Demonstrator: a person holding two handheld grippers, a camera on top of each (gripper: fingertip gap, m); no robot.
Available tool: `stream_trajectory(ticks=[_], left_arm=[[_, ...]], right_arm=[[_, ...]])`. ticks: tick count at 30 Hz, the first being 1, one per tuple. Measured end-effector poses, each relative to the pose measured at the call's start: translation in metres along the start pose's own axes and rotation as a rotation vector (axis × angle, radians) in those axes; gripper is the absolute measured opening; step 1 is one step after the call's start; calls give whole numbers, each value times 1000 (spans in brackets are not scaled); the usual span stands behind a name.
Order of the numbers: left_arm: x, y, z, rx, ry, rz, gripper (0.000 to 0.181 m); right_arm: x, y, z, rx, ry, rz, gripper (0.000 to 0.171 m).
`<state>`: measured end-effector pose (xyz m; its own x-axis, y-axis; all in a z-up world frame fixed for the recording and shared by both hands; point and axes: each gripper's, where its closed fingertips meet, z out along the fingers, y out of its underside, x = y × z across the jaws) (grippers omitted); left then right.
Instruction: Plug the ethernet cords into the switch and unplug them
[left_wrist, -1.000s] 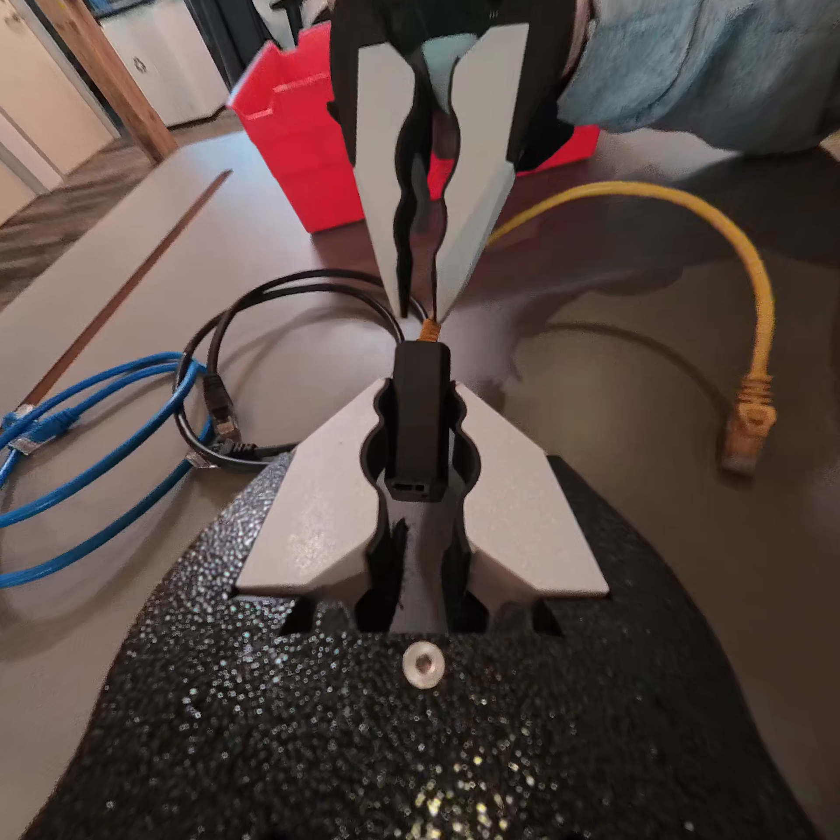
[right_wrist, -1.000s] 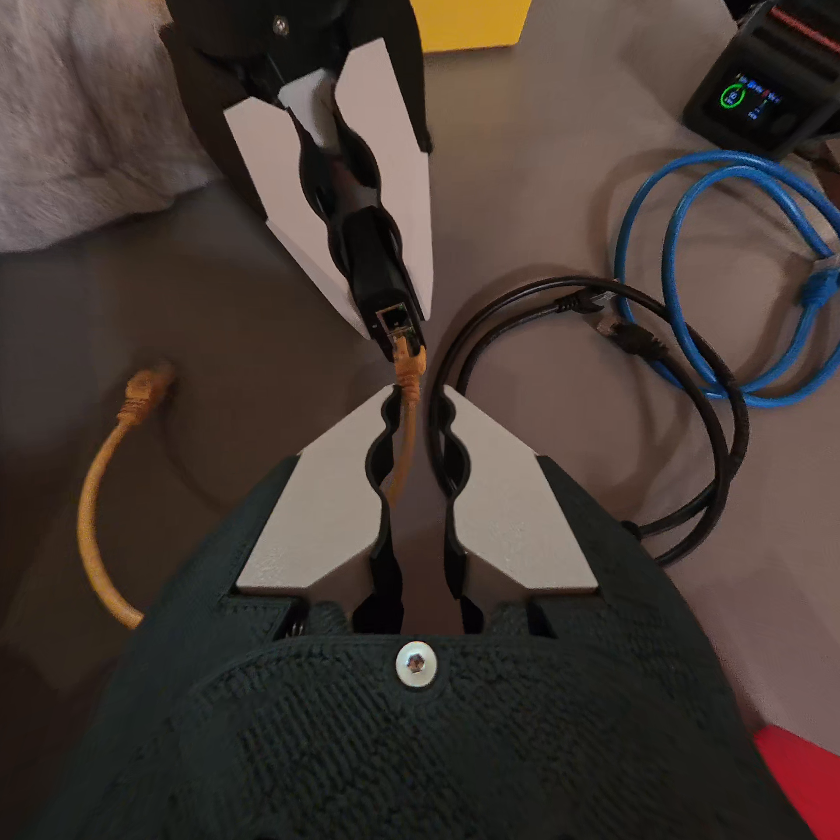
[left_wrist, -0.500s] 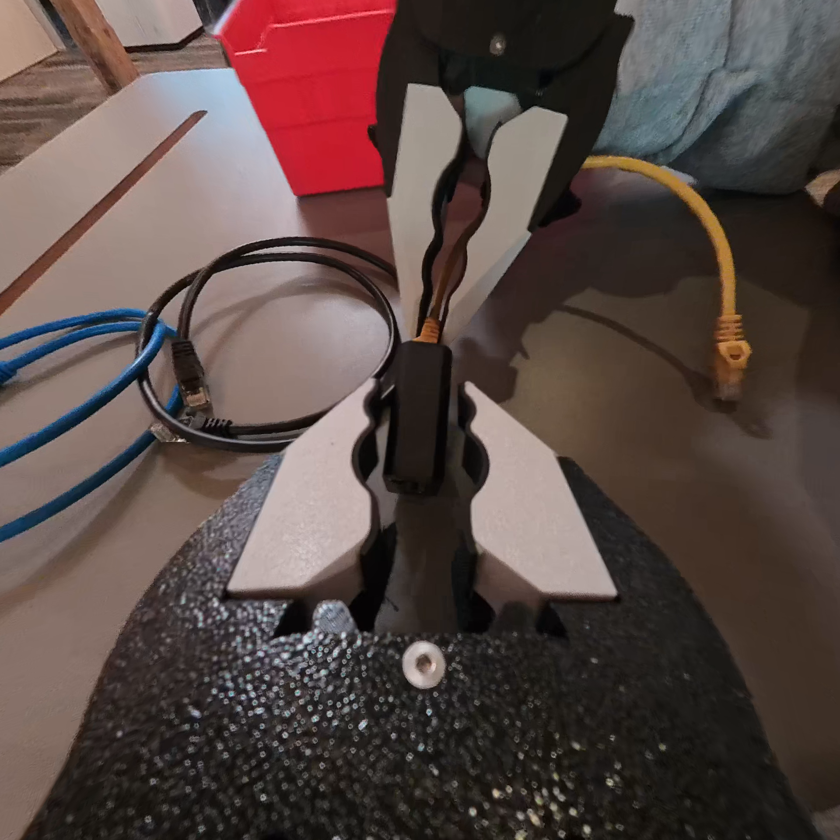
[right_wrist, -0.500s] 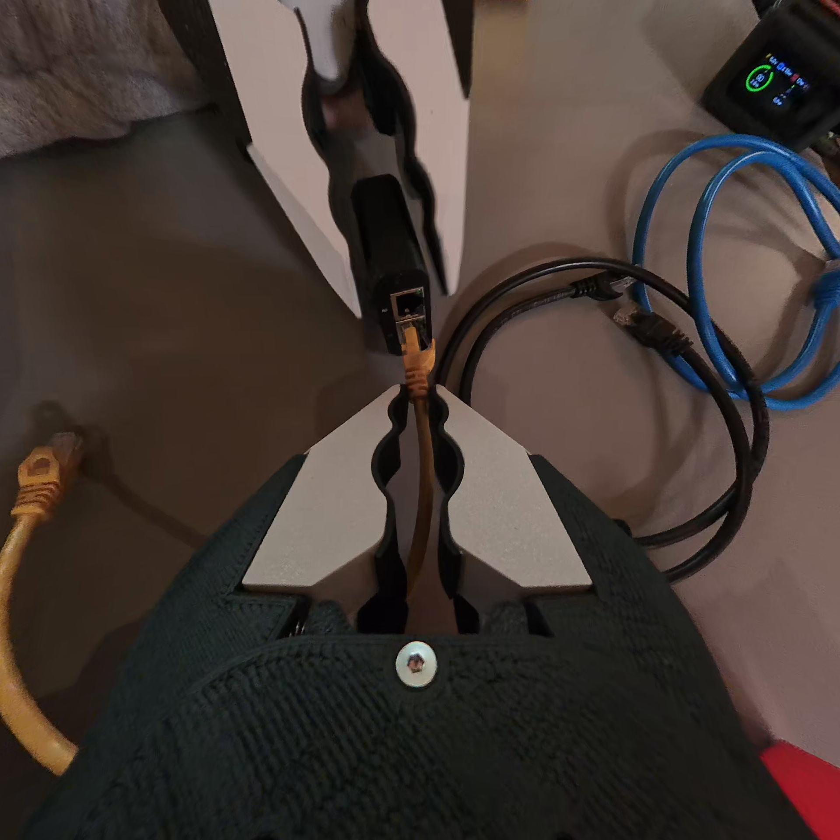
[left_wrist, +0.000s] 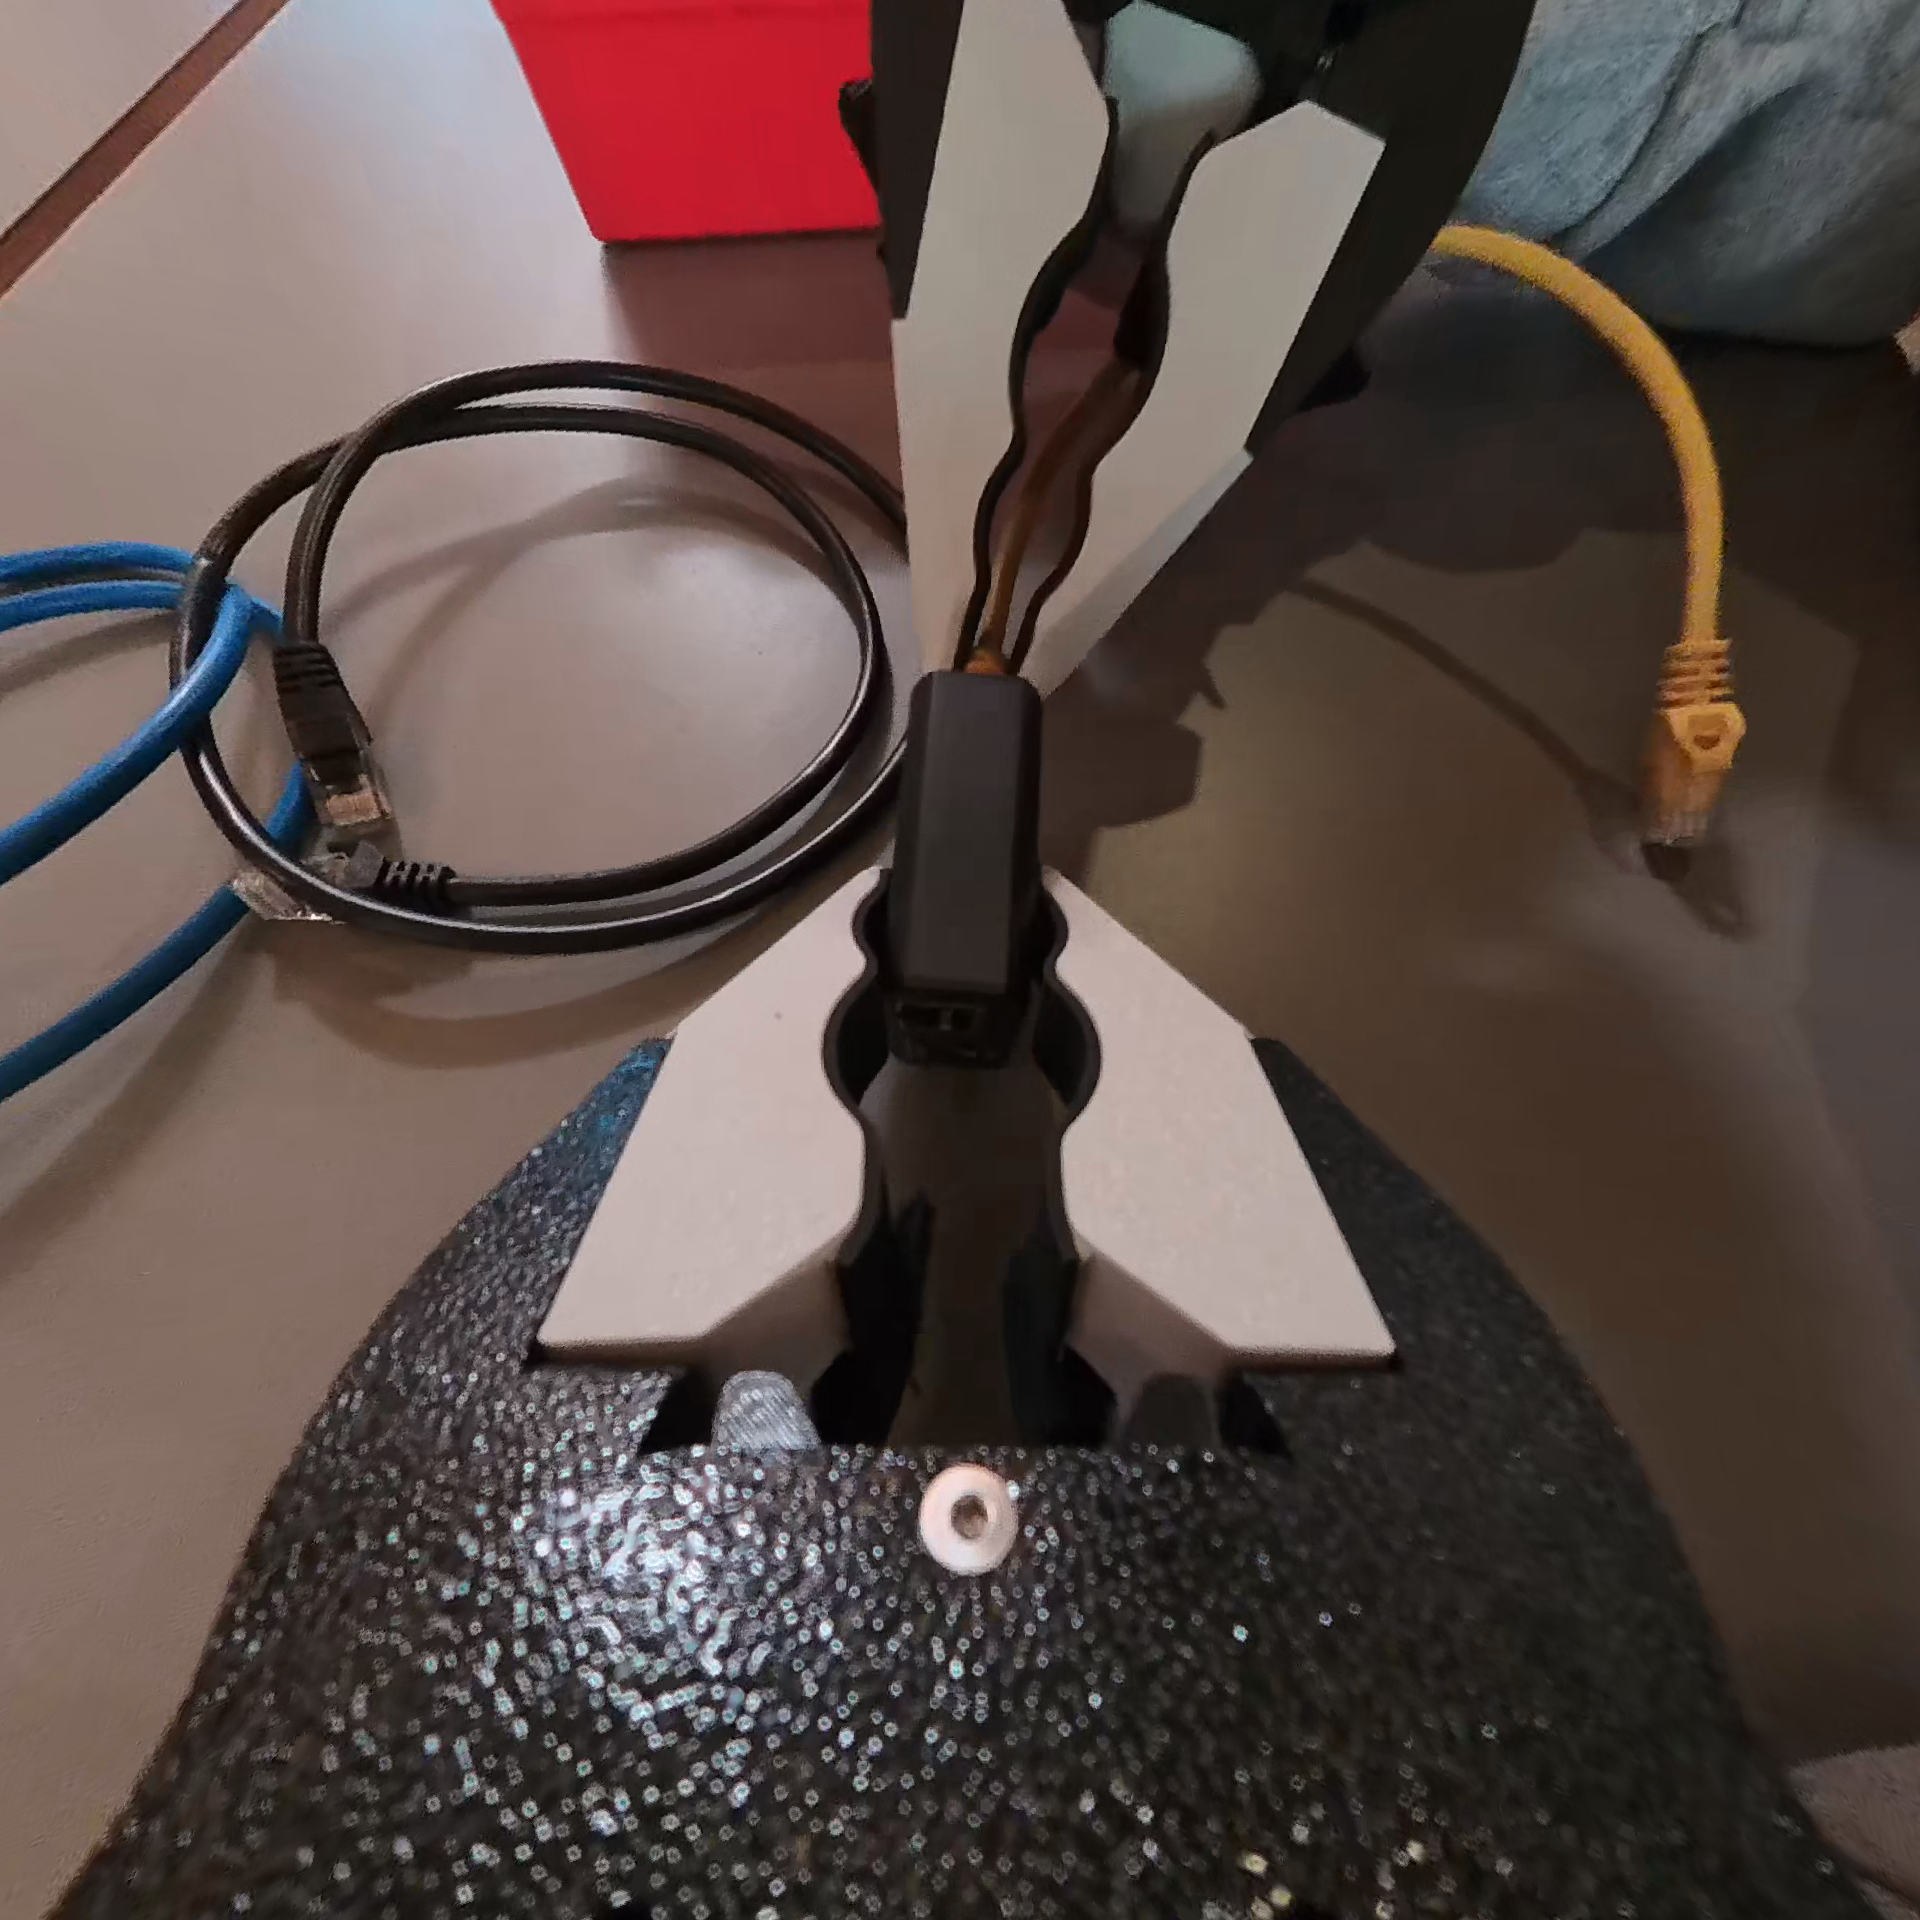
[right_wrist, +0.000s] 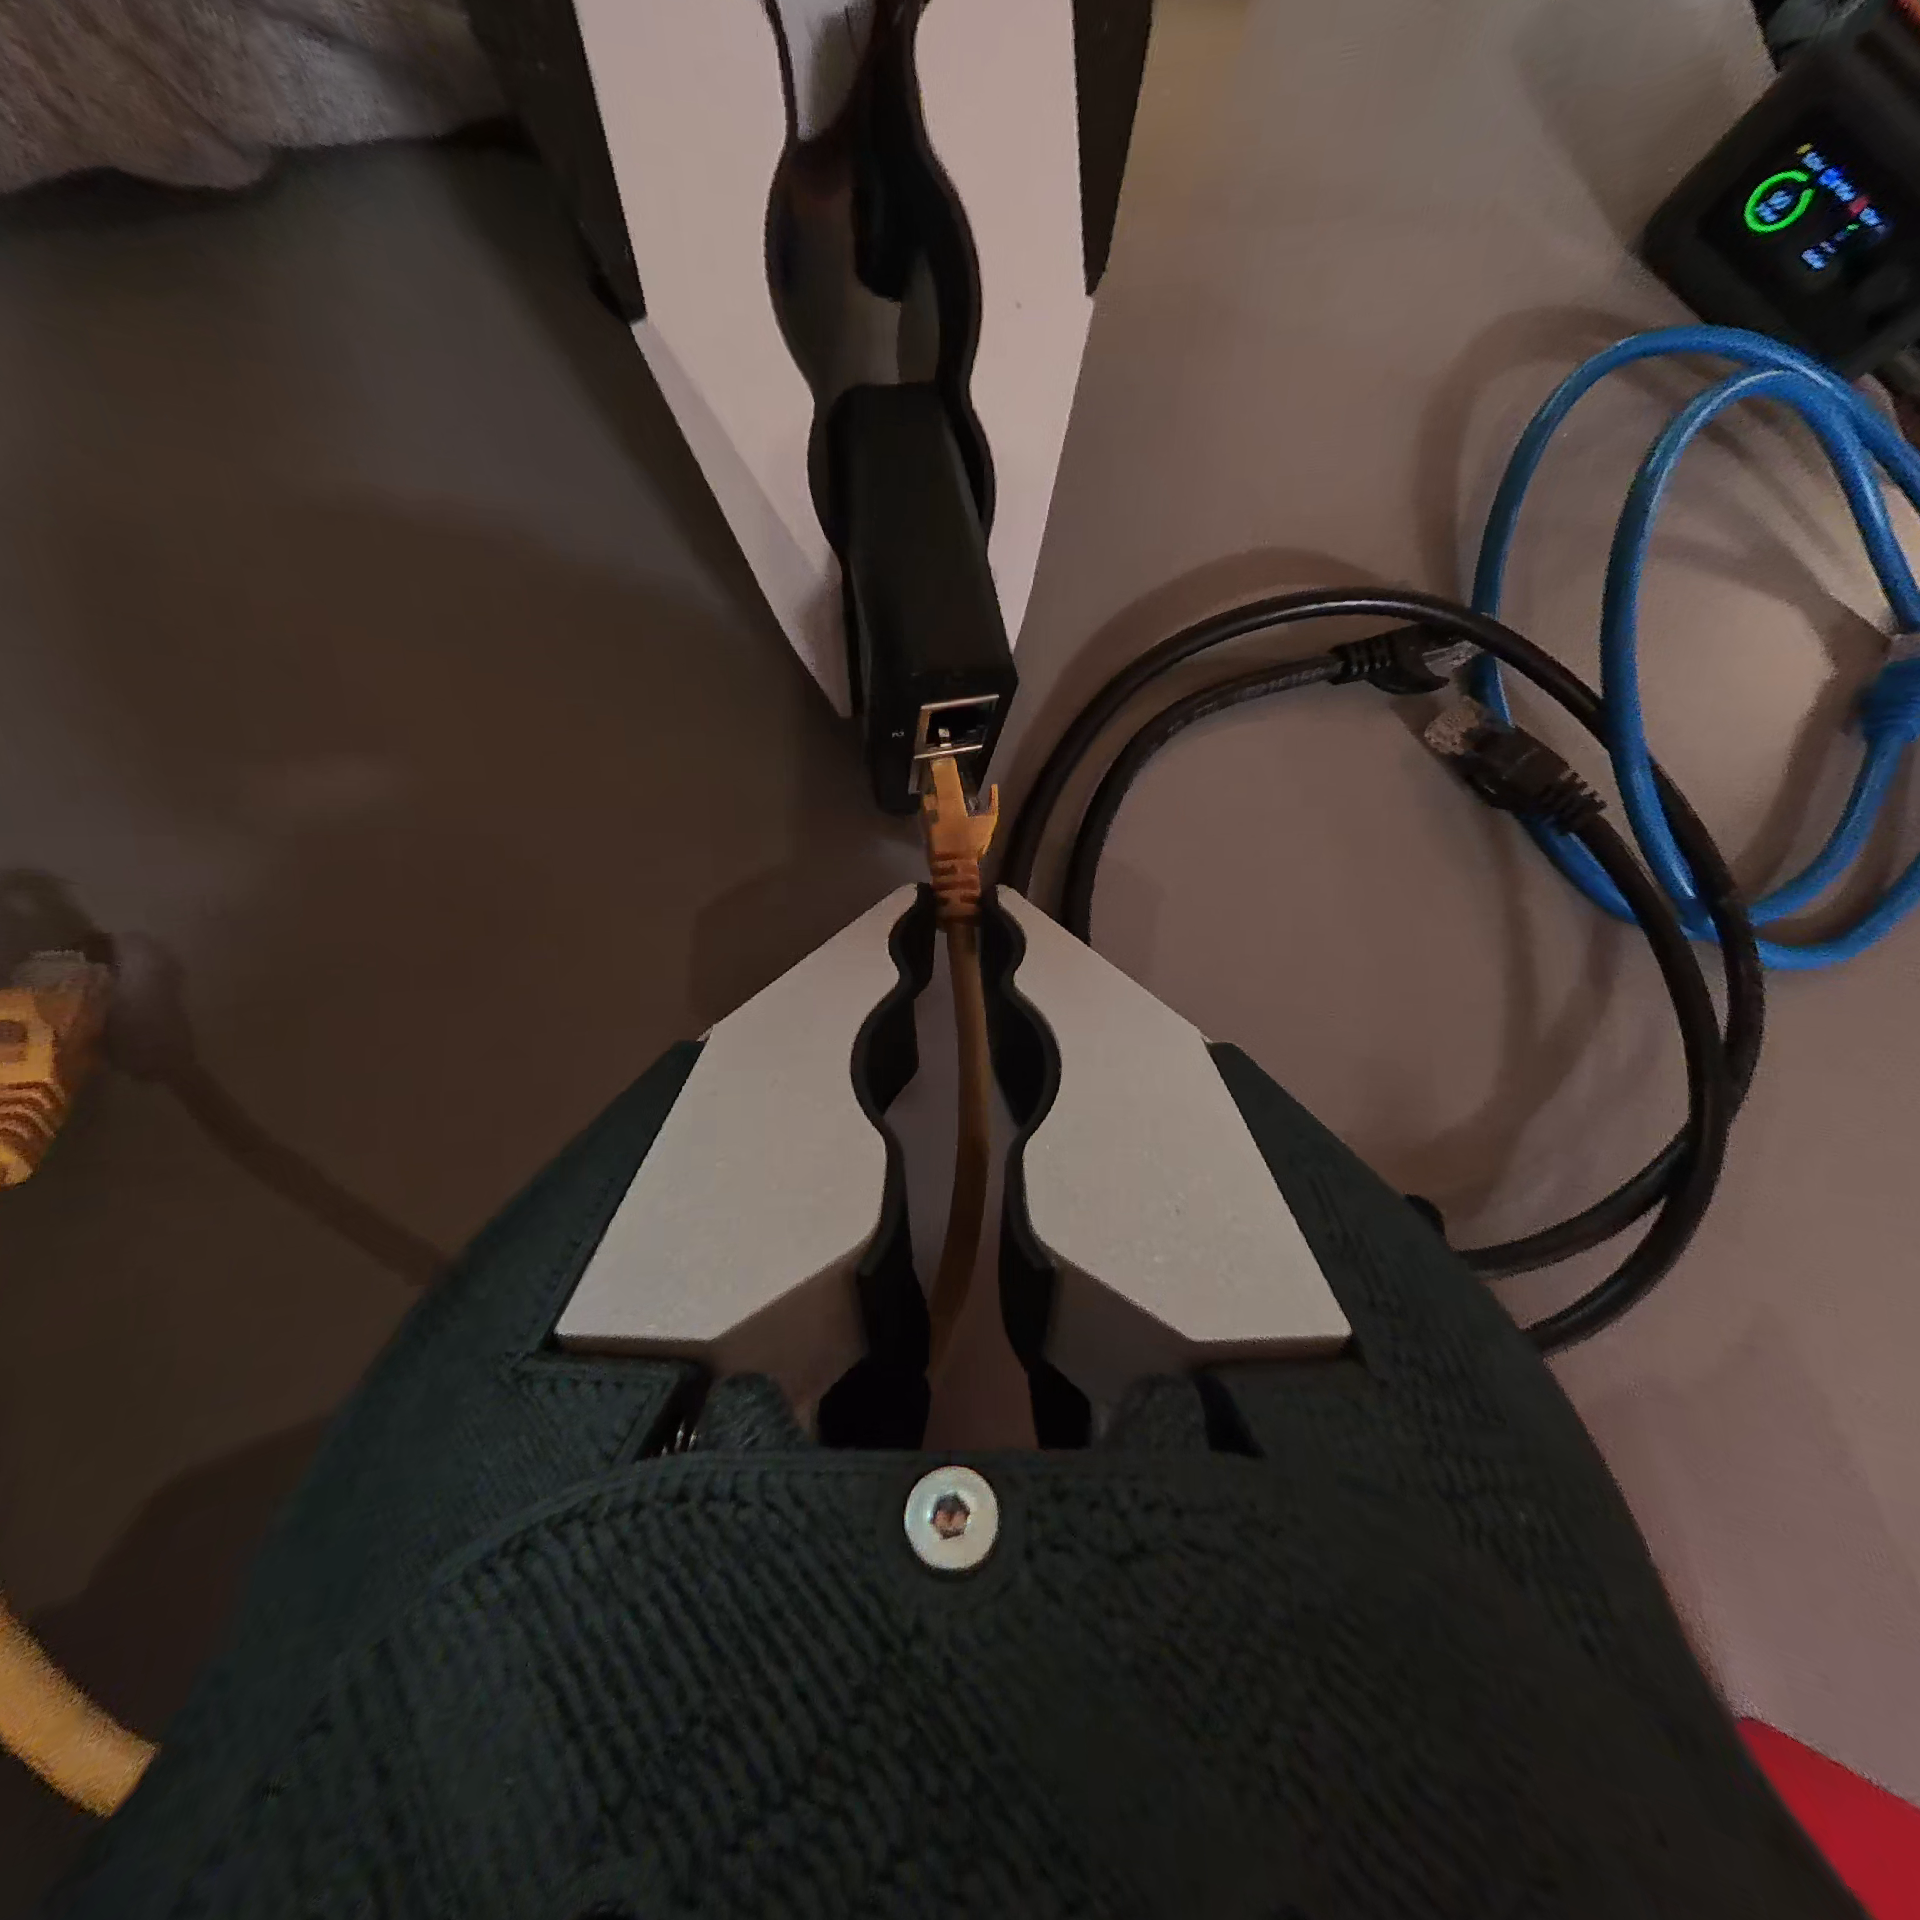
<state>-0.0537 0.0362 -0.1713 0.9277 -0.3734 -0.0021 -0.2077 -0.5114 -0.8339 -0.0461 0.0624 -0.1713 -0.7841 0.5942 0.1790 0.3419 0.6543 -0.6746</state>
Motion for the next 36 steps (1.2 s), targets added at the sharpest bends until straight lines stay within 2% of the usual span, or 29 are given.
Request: stream_trajectory(ticks=[5, 9, 12, 14, 16, 21, 23, 25, 29, 33, 36], left_arm=[[2, 0, 1, -6, 3, 39, 22], [2, 0, 1, -3, -6, 47, 21], [-3, -3, 3, 5, -75, 110, 22], [-6, -3, 2, 5, -104, 145, 22], [-9, -1, 0, -6, -133, 172, 21], [5, -19, 0, 85, -88, 232, 22], [9, -22, 0, 99, -68, 233, 22], [8, -26, -2, 134, -54, 182, 23], [5, -46, -20, 308, 6, 19, 28], [4, -72, -42, 532, 72, -91, 36], [15, -99, -57, 759, 192, -153, 30]], right_arm=[[-4, 2, 4, -18, -7, -24, 5], [-4, 2, 4, 20, -17, 70, 7], [0, -9, -2, 93, -13, 142, 37], [11, -15, -11, 102, 73, 97, 48], [10, -26, -19, 104, 125, -18, 48], [-16, -36, -10, -5, 69, -196, 40], [-13, -37, -10, -18, 88, -217, 23], [-11, -40, -12, 8, 71, -163, 22], [-6, -60, -27, 200, 51, -21, 21], [1, -92, -58, 501, 22, 114, 21], [2, -110, -79, 684, -11, 162, 21]])
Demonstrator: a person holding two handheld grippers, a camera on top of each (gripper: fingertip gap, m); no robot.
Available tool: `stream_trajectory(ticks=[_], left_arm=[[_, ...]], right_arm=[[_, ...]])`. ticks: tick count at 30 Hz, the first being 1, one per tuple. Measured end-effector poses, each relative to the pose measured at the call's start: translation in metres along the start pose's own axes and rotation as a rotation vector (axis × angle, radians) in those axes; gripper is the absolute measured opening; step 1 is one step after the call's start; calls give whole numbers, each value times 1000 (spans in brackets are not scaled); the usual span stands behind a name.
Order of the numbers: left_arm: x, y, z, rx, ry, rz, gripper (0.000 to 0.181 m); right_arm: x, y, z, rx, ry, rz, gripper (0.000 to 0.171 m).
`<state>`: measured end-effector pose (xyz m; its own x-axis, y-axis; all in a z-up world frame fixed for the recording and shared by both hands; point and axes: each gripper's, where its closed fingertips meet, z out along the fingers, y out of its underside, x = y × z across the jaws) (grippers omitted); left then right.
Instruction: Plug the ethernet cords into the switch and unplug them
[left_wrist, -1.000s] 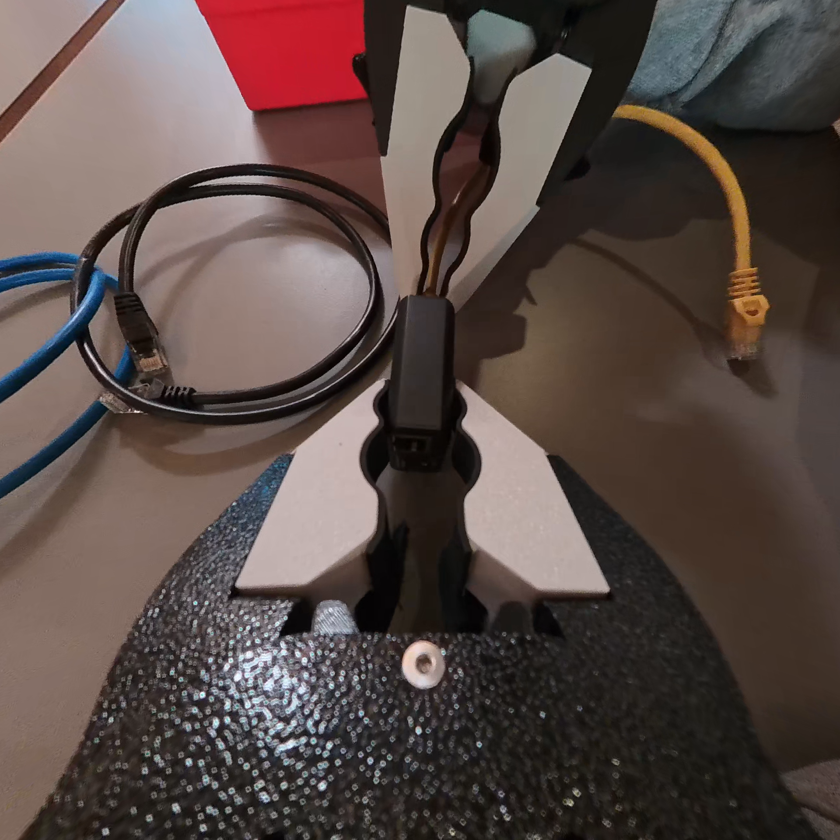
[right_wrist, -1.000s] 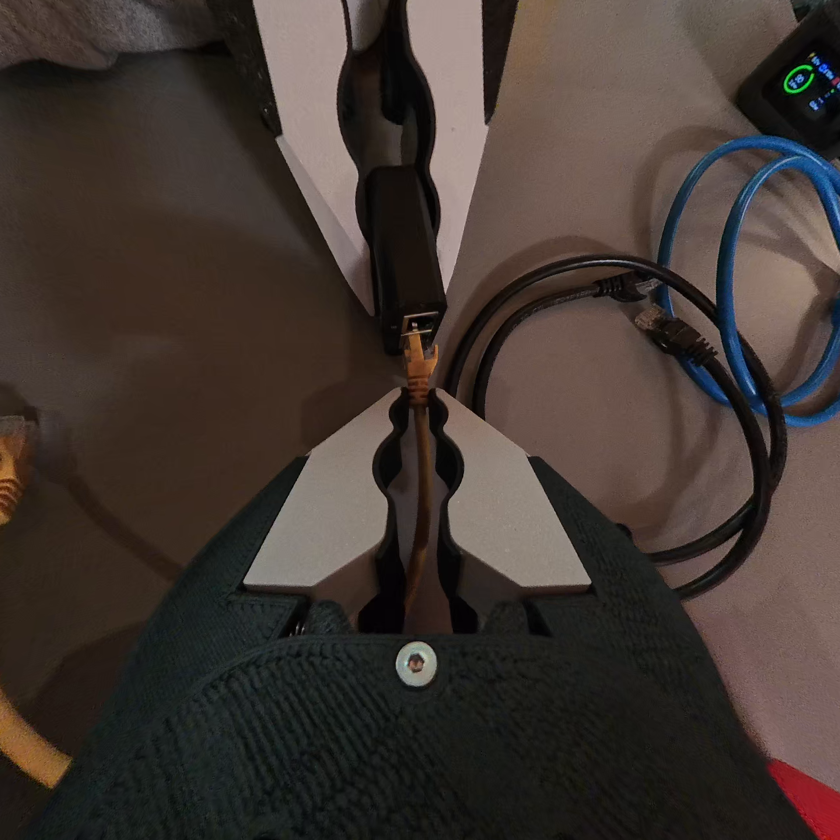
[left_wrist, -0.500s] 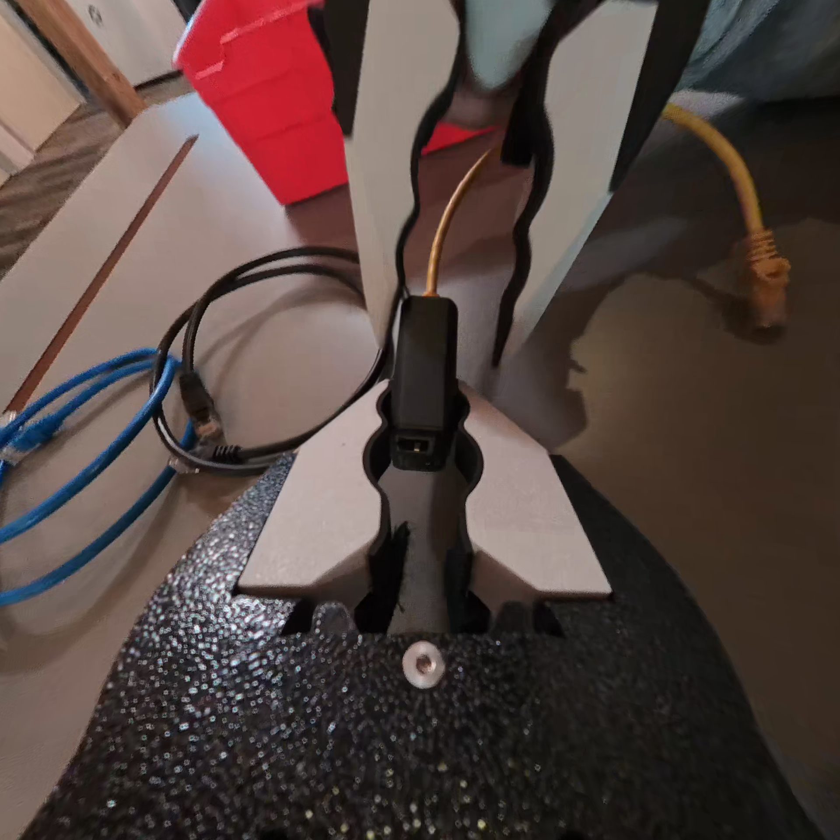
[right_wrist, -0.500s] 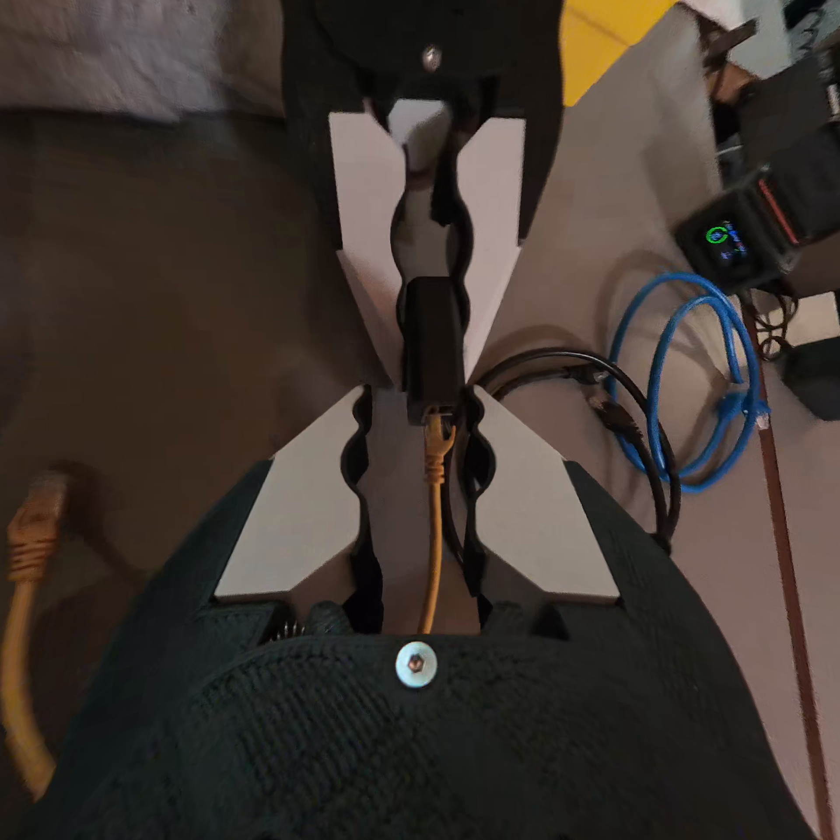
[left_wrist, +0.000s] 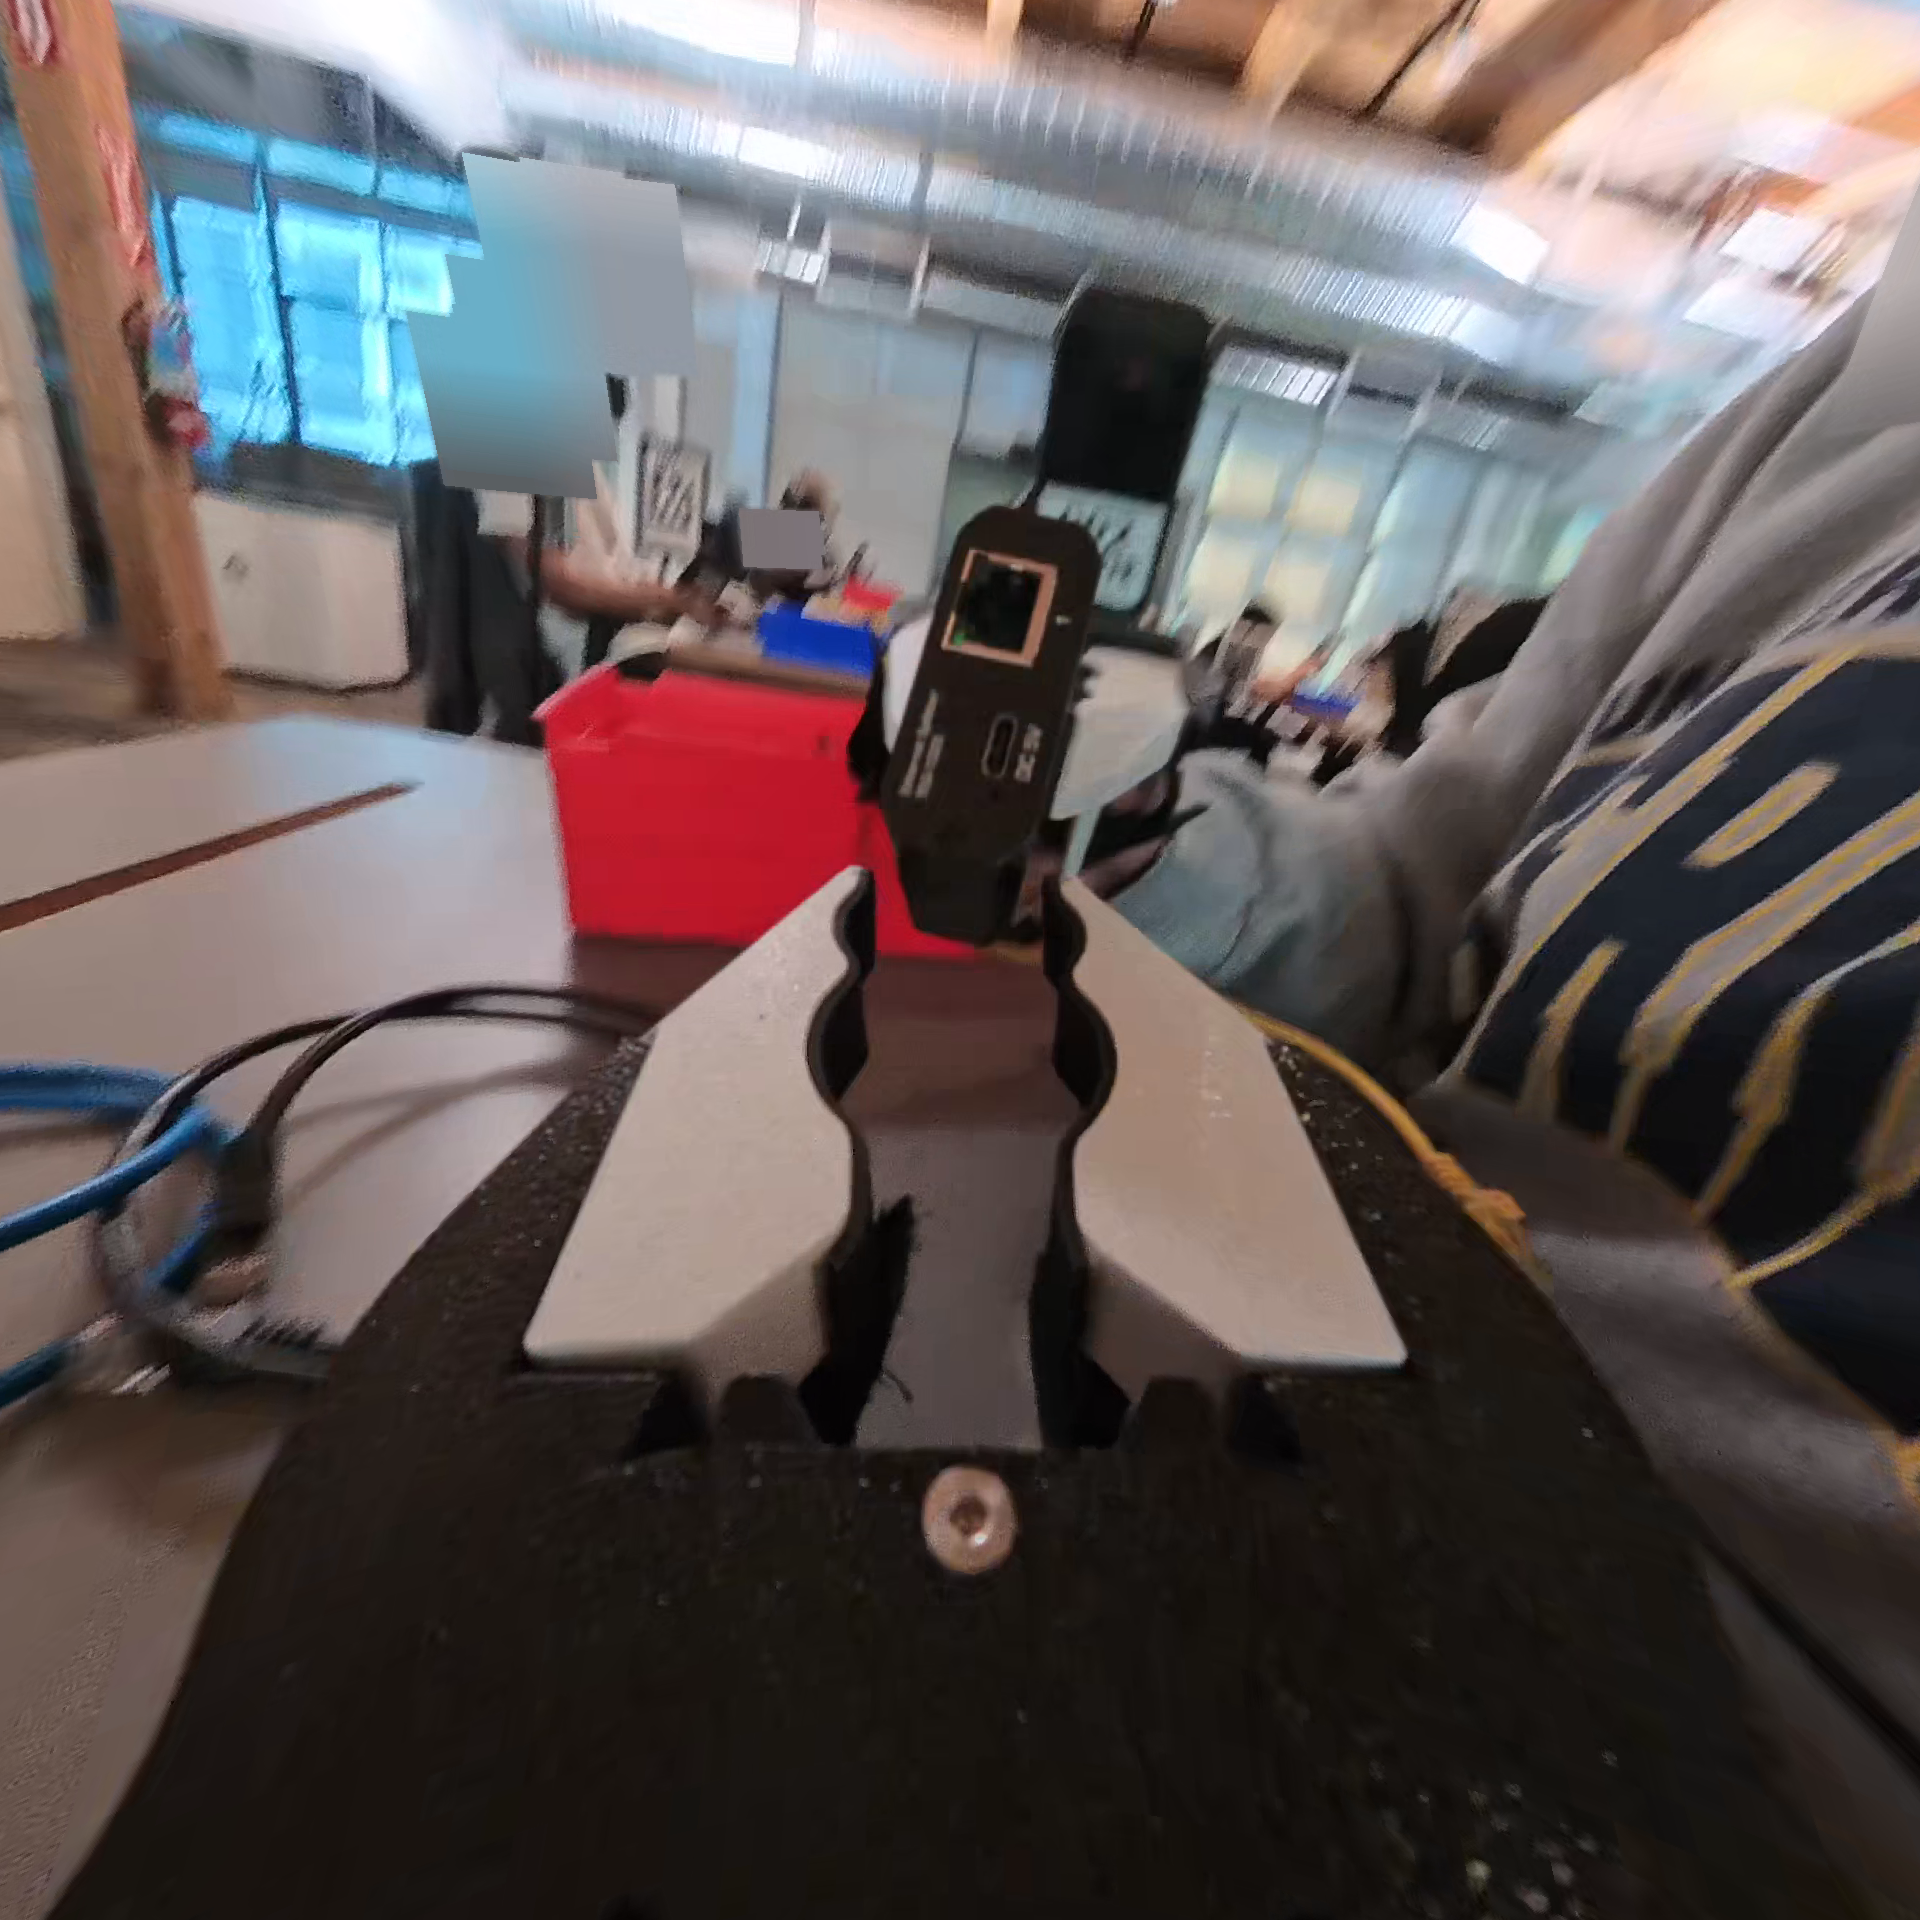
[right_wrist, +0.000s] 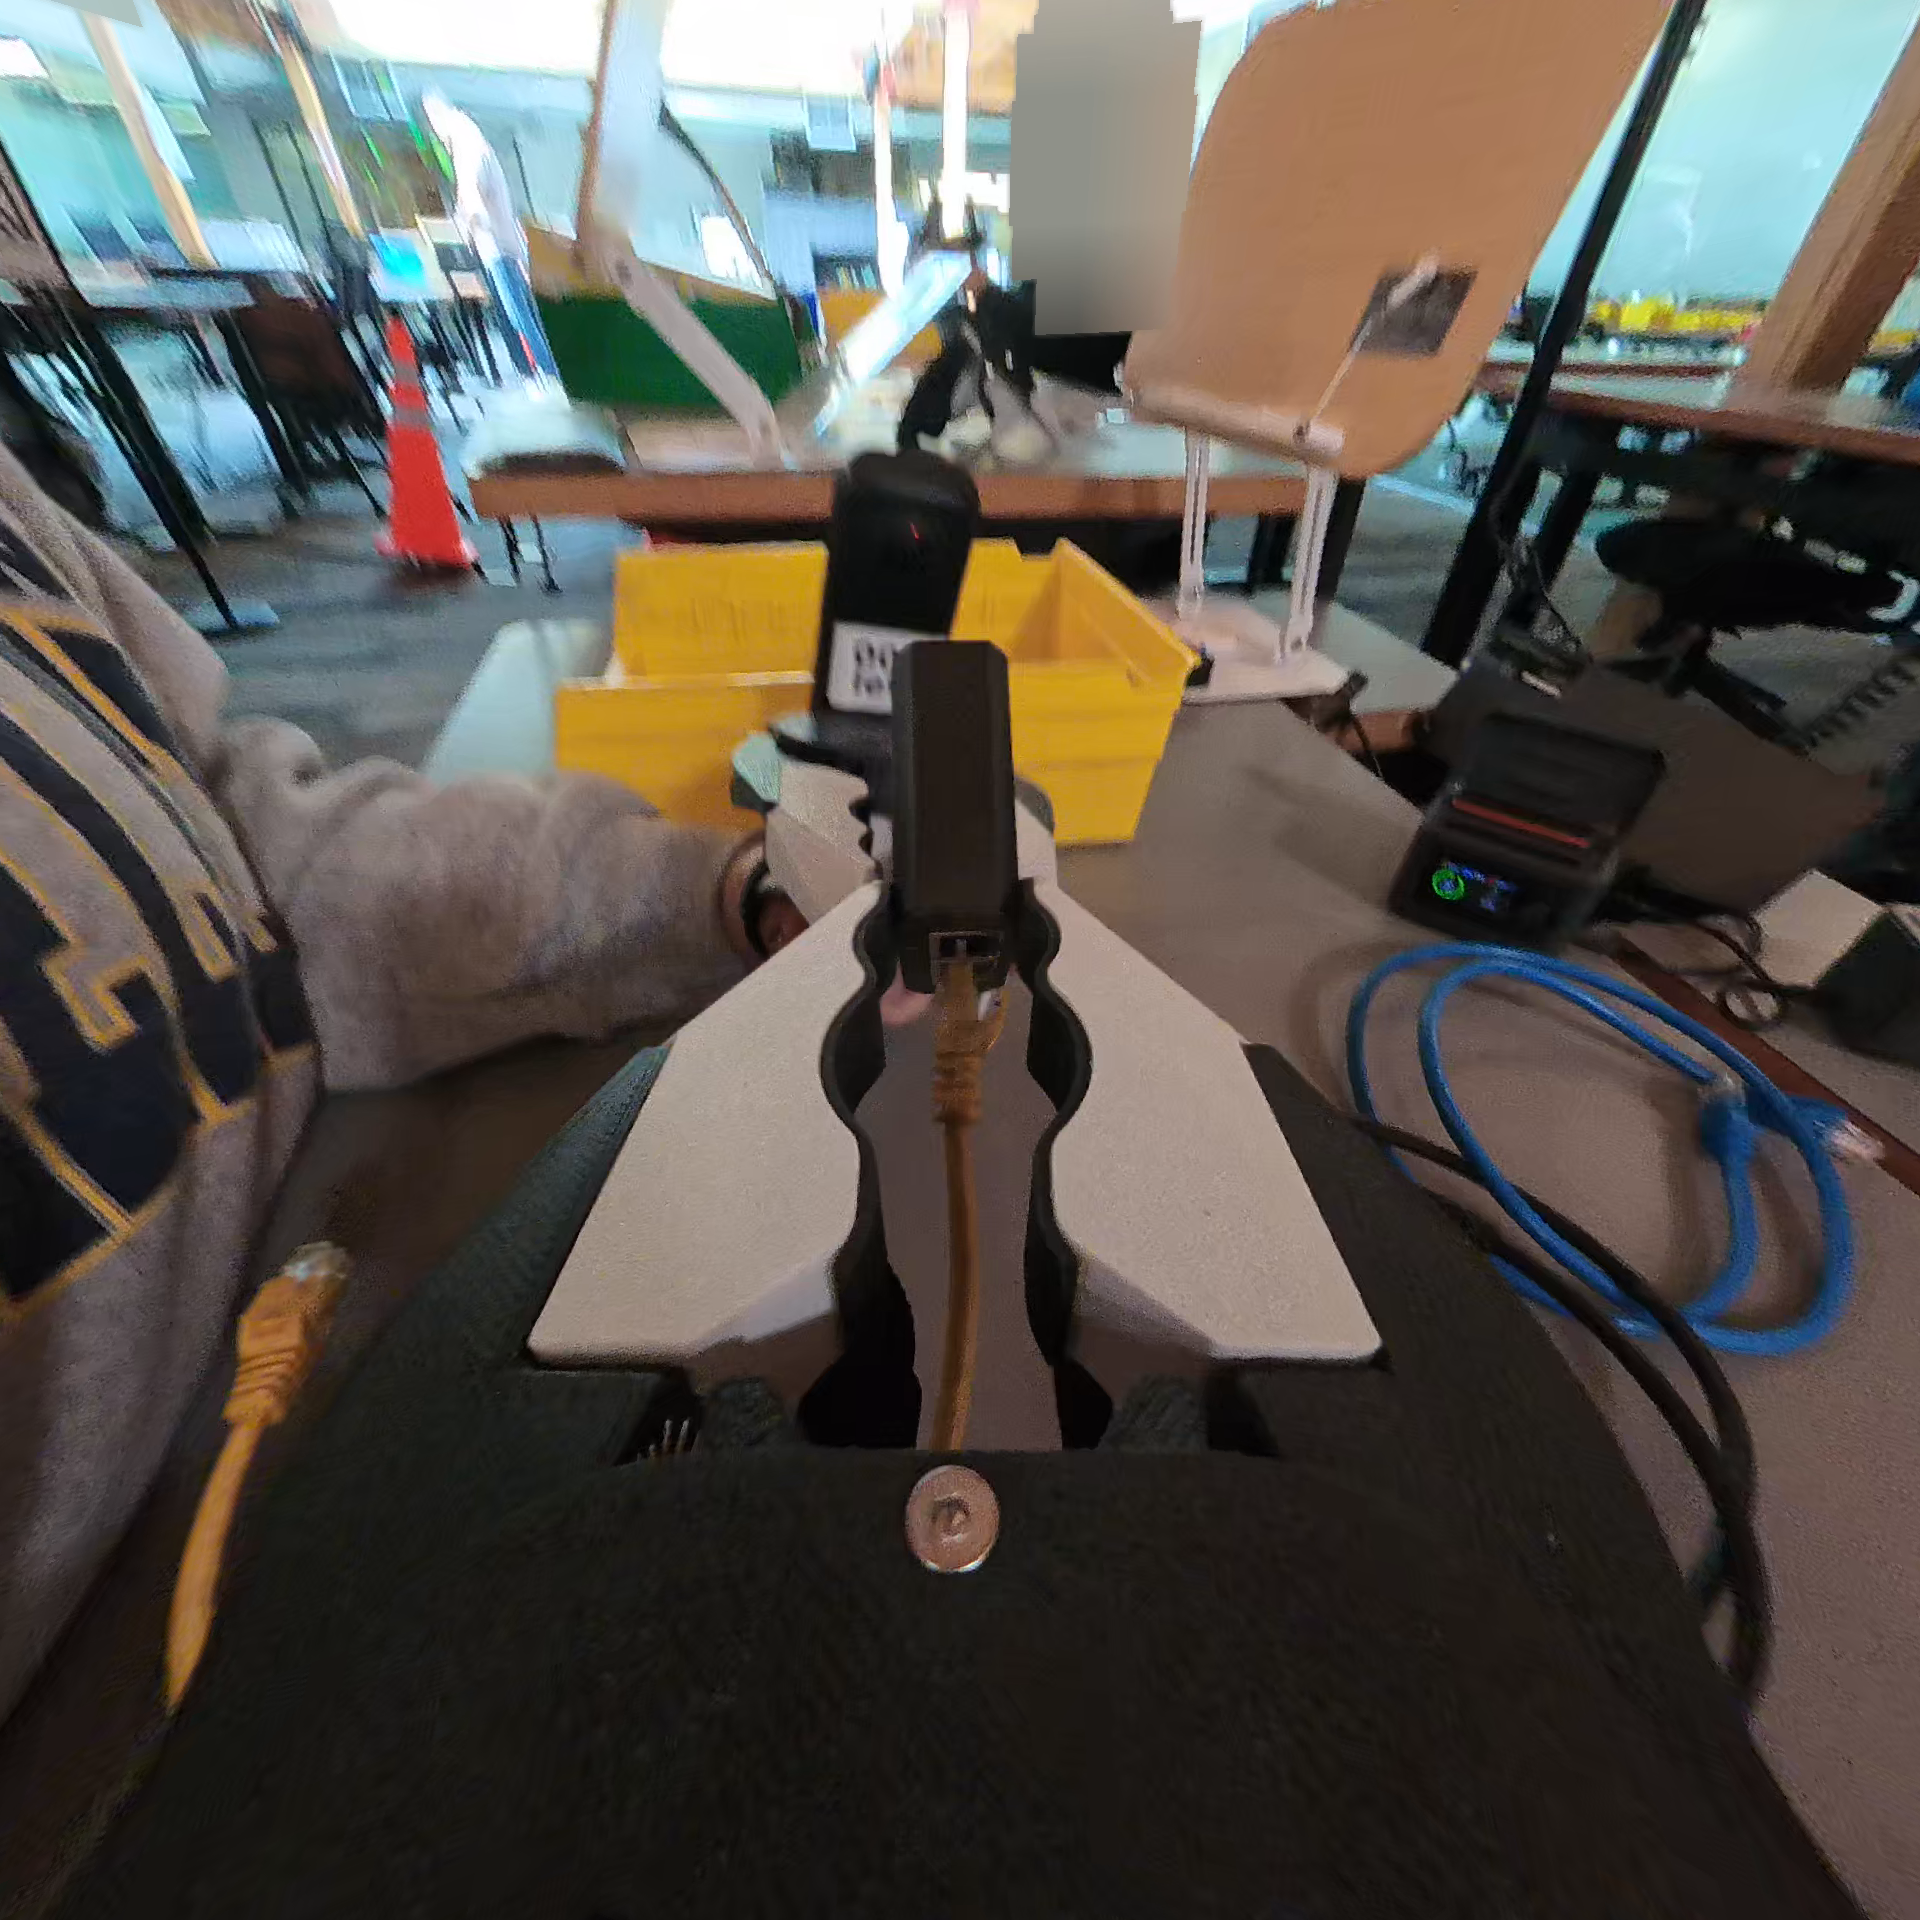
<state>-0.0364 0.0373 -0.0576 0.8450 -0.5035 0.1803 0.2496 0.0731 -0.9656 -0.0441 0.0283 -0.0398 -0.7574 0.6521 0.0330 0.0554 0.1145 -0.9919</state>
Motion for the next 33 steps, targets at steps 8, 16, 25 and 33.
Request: stream_trajectory(ticks=[8, 16, 25, 33], left_arm=[[21, -25, 9, 203, 160, -115, 32], [18, -28, 4, 185, 70, 37, 21], [1, -20, 1, 124, -28, 60, 22], [13, -49, -11, 368, 155, -149, 21]], right_arm=[[-7, -18, -8, 142, -55, 58, 21], [-9, -9, -9, 106, -80, 94, 22], [8, -10, -19, 58, 41, 61, 34], [6, -19, -18, 13, 53, 61, 42]])
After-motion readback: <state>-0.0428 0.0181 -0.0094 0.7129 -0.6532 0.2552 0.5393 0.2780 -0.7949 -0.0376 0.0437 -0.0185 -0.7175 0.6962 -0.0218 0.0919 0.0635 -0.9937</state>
